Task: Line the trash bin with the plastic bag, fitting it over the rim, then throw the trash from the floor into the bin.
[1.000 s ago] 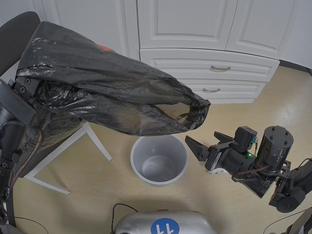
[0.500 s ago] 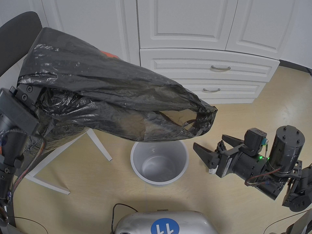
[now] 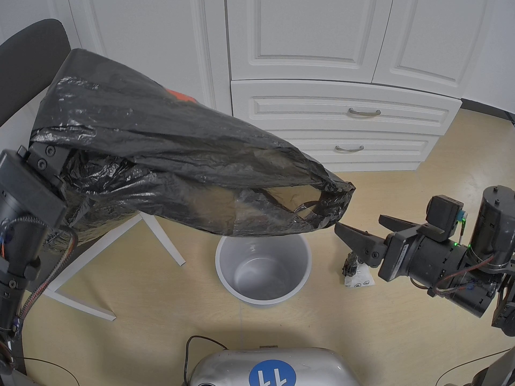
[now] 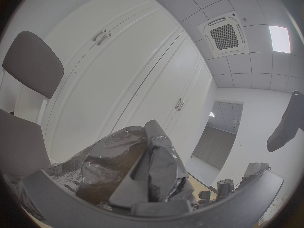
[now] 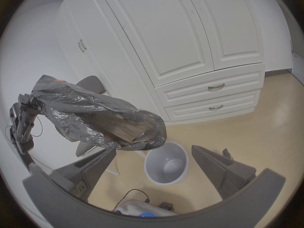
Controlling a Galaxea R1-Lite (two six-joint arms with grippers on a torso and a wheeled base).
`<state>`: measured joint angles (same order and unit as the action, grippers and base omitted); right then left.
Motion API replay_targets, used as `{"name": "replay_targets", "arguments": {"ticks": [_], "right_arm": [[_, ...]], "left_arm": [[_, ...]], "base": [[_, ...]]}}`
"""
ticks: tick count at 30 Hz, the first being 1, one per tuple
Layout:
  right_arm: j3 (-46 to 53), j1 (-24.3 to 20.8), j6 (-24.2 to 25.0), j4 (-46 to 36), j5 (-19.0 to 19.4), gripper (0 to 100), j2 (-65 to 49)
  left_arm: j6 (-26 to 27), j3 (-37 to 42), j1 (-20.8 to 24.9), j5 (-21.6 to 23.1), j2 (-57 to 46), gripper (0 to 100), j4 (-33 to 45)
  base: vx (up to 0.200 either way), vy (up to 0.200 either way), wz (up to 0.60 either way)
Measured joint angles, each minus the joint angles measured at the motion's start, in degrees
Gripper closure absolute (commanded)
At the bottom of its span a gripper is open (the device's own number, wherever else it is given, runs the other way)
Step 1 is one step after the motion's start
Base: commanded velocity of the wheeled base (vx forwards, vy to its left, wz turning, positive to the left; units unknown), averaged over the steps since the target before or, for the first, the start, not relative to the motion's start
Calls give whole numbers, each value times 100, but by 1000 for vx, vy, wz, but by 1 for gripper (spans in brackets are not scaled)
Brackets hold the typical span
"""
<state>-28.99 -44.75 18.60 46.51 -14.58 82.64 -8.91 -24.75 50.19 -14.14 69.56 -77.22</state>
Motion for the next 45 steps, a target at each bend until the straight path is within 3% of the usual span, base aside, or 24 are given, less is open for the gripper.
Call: {"name": "replay_targets", "arguments": {"ticks": [4, 26, 41, 42, 45], "right_arm": [[-138, 16, 269, 311, -2, 0, 245], [-306, 38, 728, 1616, -57, 0, 1308], [-472, 143, 1002, 1641, -80, 0, 1631], [-480, 143, 1011, 1641, -80, 100, 1642], [-491, 145, 1022, 1669, -74, 100, 1659]], "left_arm": [[-1, 5, 48, 2, 0, 100, -2], [-1, 46, 258, 2, -2, 100, -202], [-11, 57, 273, 11, -16, 100, -213], [-11, 57, 273, 9, -18, 100, -213], [-11, 55, 271, 11, -27, 100, -213]], "base": [[0, 0, 0], [0, 0, 0], [0, 0, 0], [0, 0, 0], [0, 0, 0]]}}
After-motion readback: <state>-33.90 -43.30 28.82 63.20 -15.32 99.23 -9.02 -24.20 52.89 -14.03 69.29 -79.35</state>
